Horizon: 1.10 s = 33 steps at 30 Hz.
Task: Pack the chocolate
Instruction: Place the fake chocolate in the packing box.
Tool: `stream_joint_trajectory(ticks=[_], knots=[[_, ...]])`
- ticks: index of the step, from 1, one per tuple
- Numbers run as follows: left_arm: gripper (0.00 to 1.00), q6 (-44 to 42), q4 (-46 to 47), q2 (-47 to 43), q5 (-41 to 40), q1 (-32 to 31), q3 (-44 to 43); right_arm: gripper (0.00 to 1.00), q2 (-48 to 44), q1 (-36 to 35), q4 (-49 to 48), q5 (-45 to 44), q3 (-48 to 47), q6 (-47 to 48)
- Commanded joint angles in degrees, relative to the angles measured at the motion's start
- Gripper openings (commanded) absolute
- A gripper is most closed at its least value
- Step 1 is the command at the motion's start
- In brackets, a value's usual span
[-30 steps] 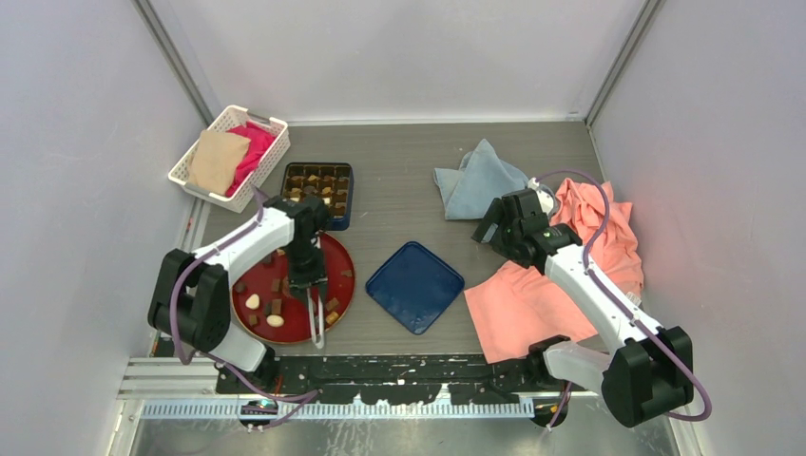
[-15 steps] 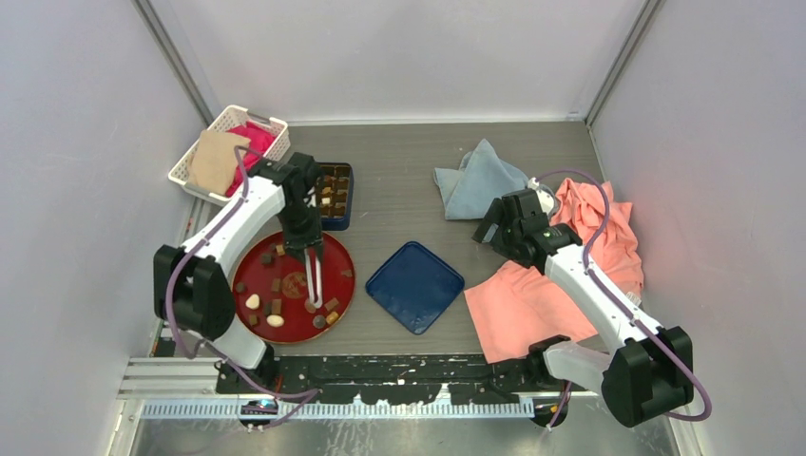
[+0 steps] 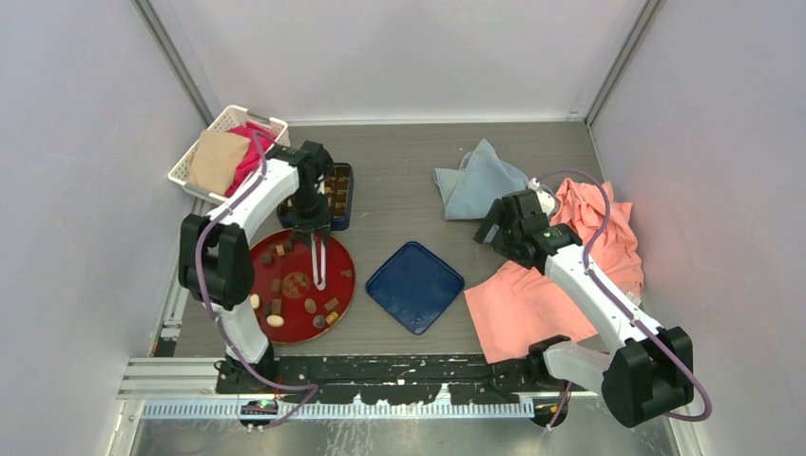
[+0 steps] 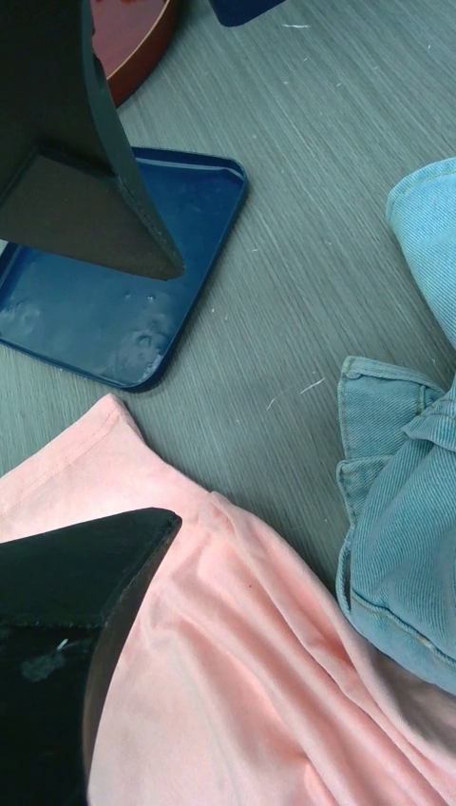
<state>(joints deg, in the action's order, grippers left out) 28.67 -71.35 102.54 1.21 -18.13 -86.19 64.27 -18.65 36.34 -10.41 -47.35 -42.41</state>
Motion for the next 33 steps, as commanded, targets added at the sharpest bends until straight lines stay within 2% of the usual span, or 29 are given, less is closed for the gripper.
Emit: stream_joint_trajectory(ticks=[1, 19, 26, 33], knots=[[0.25, -2.7, 1.1, 1.6, -0.5, 0.7, -3.5, 0.96, 0.1, -0.3, -0.3, -1.4, -2.5, -0.1], [0.26, -3.7, 1.9, 4.7, -0.2, 1.6, -5.1, 0.95, 0.7, -0.3, 0.4, -2.0, -3.2, -0.4], [0.35, -3.5, 1.3, 3.7, -0.4, 1.6, -4.5, 0.95, 0.8, -0.3, 0.0, -1.7, -3.0, -0.6], [0.39, -3.5, 1.0, 3.9, -0.7, 1.6, -4.8, 0.96, 1.1, -0.3, -0.1, -1.4, -3.3, -0.5]])
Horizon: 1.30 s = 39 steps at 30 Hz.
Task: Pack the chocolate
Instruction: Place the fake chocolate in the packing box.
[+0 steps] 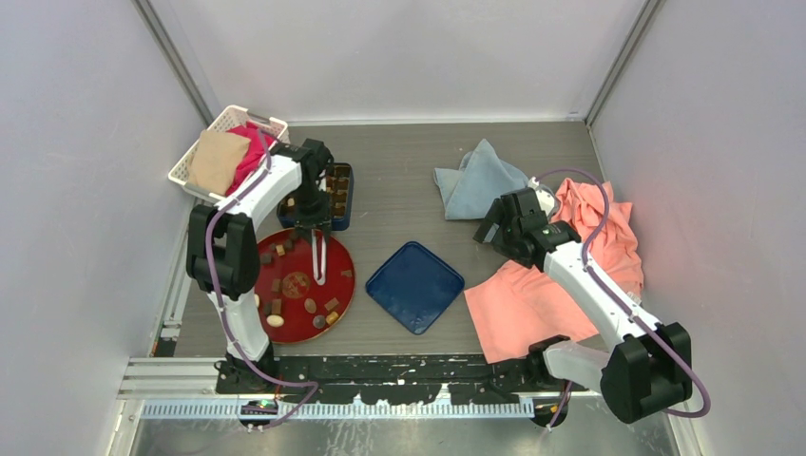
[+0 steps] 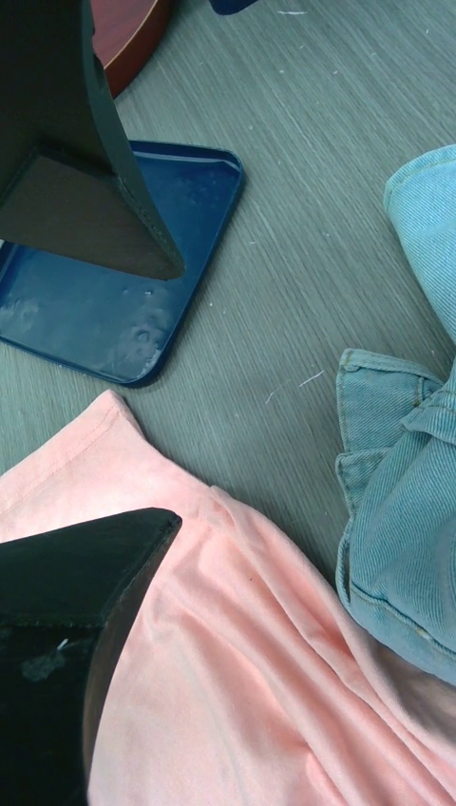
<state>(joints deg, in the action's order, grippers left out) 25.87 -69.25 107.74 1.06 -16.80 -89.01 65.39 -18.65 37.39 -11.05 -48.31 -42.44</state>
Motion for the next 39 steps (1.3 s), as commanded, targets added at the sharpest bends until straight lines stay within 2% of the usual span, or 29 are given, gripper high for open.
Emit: stream_joint_trajectory(ticks=[1, 7, 10, 15, 18, 19, 24, 27, 35, 39], knots=[[0.39, -0.7, -1.1, -1.3, -0.5, 0.3, -2.1, 0.95, -0.1, -0.2, -1.2, -0.8, -2.2, -0.5], [0.41, -1.0, -1.6, -1.0, -0.4, 0.3, -3.2, 0.95, -0.1, -0.3, -1.2, -0.7, -2.2, -0.5], [0.37, -0.8, -1.8, -1.3, -0.1, 0.3, -3.8, 0.96, 0.1, -0.3, -1.3, -0.6, -2.2, -0.5], [0.22, -0.2, -2.6, -4.4, 1.6, 0.3, -4.1, 0.95, 0.3, -0.3, -1.3, -0.6, -2.4, -0.4], [0.02, -0.4, -3.6, -8.7, 2.0, 0.3, -2.6, 0.95, 0.1, -0.3, -1.1, -0.9, -2.4, -0.4], [0.00, -0.7, -4.1, -10.3, 2.2, 0.3, -1.7, 0.96, 0.0, -0.3, -1.2, -0.9, -2.3, -0.4], [0.00, -3.6, -9.6, -16.1, 5.4, 0.0, 3.2, 0.96, 0.1, -0.3, -1.5, -0.5, -2.1, -0.4], [0.00, -4.2, -12.1, -18.8, 6.7, -2.5, 8.0, 0.95, 0.3, -0.3, -2.2, -0.2, -1.8, -0.7], [0.00, -0.9, -11.8, -24.3, 8.4, -8.7, 19.3, 0.95, 0.4, -0.3, -3.0, 0.6, -1.5, -1.3], [0.09, 1.8, -11.9, -26.4, 4.2, -8.7, 21.1, 0.95, -0.2, -0.3, -2.9, 0.4, -1.1, -1.0]])
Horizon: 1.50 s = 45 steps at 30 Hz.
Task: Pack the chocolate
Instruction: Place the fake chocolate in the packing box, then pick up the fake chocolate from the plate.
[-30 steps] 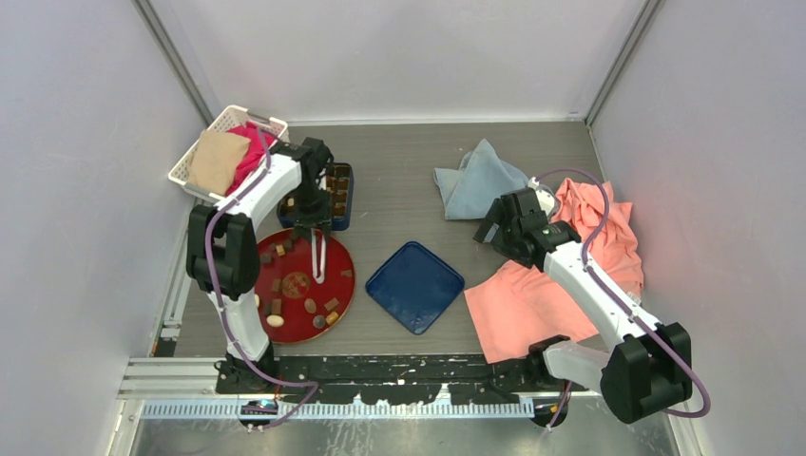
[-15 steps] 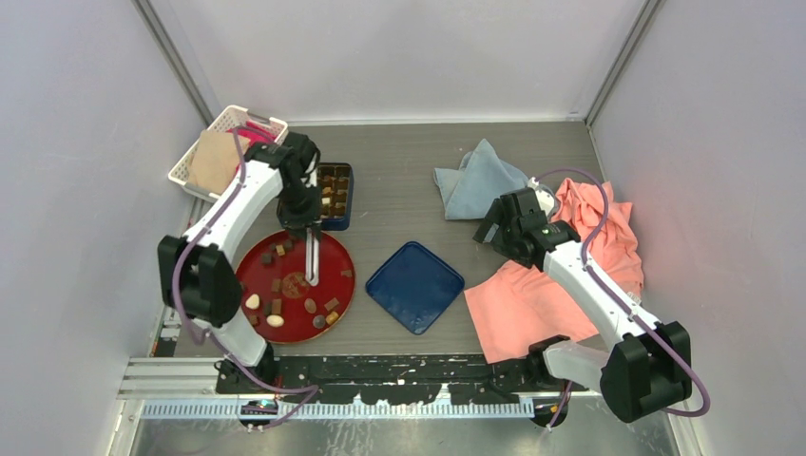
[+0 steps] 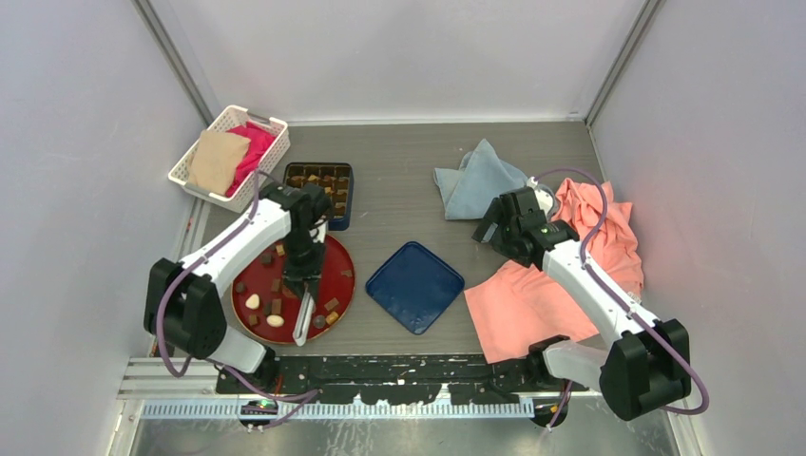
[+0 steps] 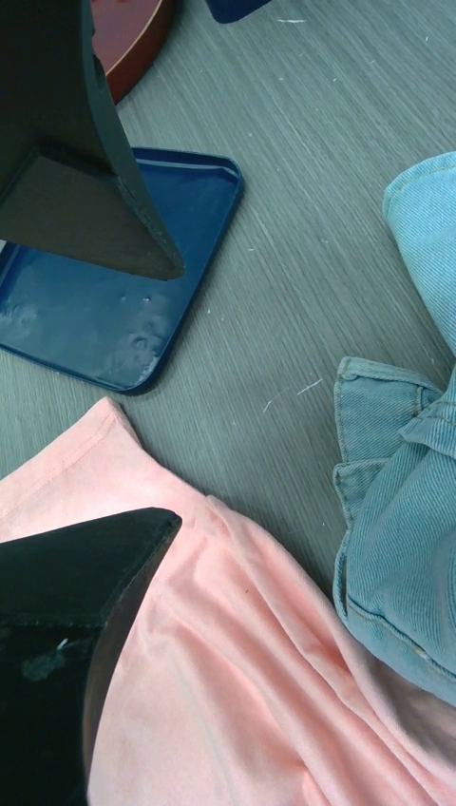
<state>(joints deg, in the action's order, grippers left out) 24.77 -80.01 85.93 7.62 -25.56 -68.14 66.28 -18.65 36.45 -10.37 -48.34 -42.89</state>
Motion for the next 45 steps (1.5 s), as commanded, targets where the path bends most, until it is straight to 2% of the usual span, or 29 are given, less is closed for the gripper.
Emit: stream_joint_trajectory(ticks=[1, 4, 10, 14, 17, 20, 31, 45], knots=[[0.13, 3.8, -0.8, -4.9, -3.7, 0.1, 0.8, 0.95, -1.2, -0.3, -1.9, -0.1, -0.9, -0.5], [0.21, 5.7, 0.0, -4.9, -5.7, 0.2, 2.4, 0.95, -1.5, -0.3, -1.9, 0.1, -0.6, -0.6], [0.21, 12.8, 1.5, -8.1, -9.8, 0.9, 5.0, 0.95, -2.6, -0.3, -1.3, -0.4, -0.1, -0.2], [0.22, 15.2, 1.5, -11.0, -10.6, 6.4, 6.7, 0.95, -2.5, -0.3, -1.3, -0.3, 0.1, 0.2], [0.24, 12.6, 3.2, -12.2, -8.9, 12.7, 8.0, 0.96, -2.2, -0.3, -1.7, 0.4, 0.1, 0.4], [0.24, 9.5, 4.3, -9.7, -4.6, 16.9, 7.8, 0.96, -2.0, -0.3, -2.2, 0.6, 0.1, 0.4], [0.28, 7.0, 8.4, -2.4, 0.1, 18.1, 7.6, 0.95, -2.0, -0.3, -1.6, 0.7, -0.5, 0.7], [0.33, 1.8, 10.0, 3.7, -1.1, 22.2, 4.4, 0.96, -1.7, -0.3, -1.3, -0.5, -0.8, 0.6]])
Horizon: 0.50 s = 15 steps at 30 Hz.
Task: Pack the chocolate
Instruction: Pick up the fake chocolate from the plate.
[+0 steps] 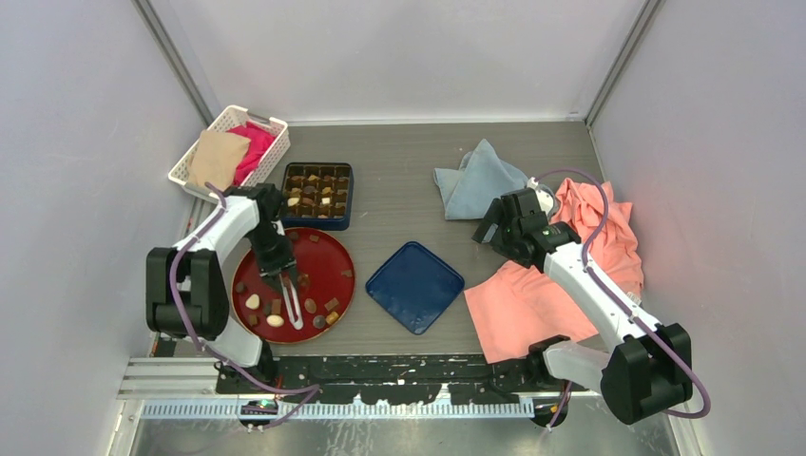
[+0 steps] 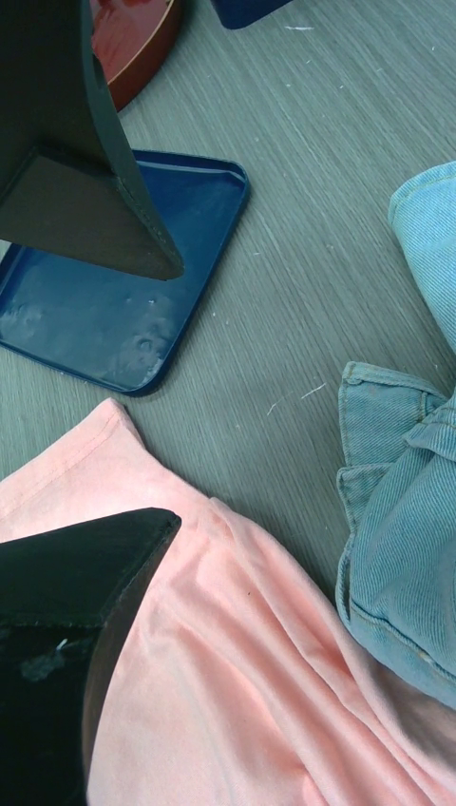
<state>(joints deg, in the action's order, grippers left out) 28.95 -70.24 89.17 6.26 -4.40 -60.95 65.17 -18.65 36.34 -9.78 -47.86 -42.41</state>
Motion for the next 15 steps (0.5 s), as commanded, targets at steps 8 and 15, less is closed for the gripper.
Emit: stream_joint_trajectory(ticks=[8, 15], knots=[[0.34, -4.8, -0.1, 3.7, 0.1, 2.3, -4.6, 0.96, -0.3, -0.3, -1.2, -1.5, -1.4, 0.0], [0.36, -5.2, 0.5, 4.6, -0.5, 3.3, -5.6, 0.96, 0.5, -0.2, -1.5, -1.4, -1.7, -0.1]])
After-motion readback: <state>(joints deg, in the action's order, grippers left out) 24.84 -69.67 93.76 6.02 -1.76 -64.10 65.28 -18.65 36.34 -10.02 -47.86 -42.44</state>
